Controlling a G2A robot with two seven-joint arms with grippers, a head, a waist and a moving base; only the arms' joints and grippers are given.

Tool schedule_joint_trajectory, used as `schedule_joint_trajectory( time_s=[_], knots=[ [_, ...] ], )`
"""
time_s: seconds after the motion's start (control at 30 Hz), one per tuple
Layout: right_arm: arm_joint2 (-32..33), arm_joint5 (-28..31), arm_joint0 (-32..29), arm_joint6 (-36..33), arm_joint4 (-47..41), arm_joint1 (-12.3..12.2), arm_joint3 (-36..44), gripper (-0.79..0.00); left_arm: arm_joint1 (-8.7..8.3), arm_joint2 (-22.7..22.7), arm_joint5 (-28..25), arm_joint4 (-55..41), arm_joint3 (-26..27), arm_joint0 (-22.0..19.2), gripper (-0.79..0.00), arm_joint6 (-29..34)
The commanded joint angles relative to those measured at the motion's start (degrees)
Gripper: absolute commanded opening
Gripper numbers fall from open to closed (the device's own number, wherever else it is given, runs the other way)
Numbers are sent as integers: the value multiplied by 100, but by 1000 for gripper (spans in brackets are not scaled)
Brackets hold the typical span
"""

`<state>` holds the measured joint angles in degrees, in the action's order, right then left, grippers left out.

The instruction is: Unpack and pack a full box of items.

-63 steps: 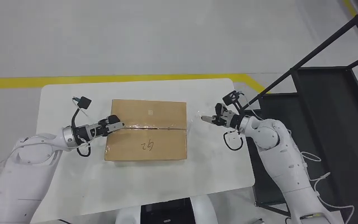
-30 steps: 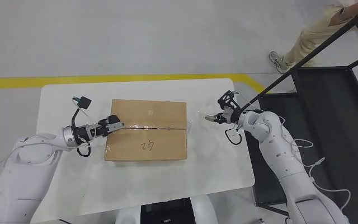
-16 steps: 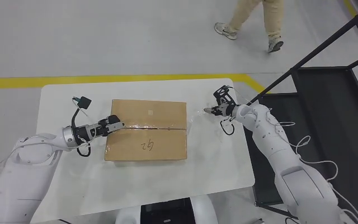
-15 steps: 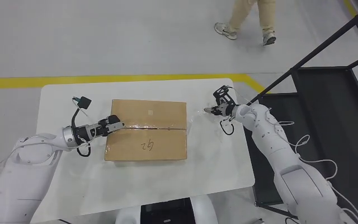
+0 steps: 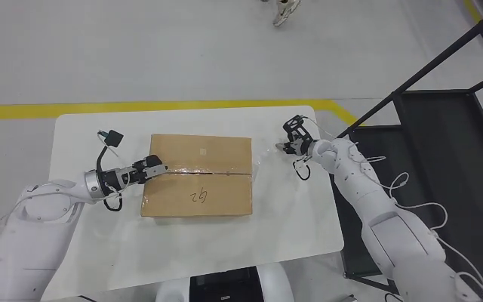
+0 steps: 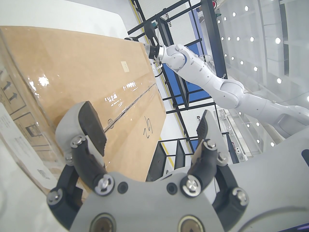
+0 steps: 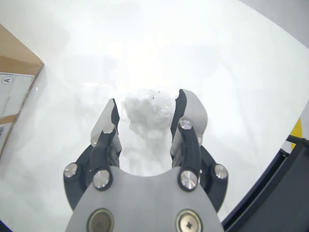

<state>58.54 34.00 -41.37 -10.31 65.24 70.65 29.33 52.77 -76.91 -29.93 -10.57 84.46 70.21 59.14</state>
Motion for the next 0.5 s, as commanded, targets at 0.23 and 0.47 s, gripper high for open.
schedule_joint_trajectory(
  time_s=[0.23,0.47],
  knots=[
    [-94,-66,104,45,13,72,-247,-416,0,0,0,0,0,0,0,0],
    [-145,-78,151,115,66,100,-285,-785,0,0,0,0,0,0,0,0]
  ],
)
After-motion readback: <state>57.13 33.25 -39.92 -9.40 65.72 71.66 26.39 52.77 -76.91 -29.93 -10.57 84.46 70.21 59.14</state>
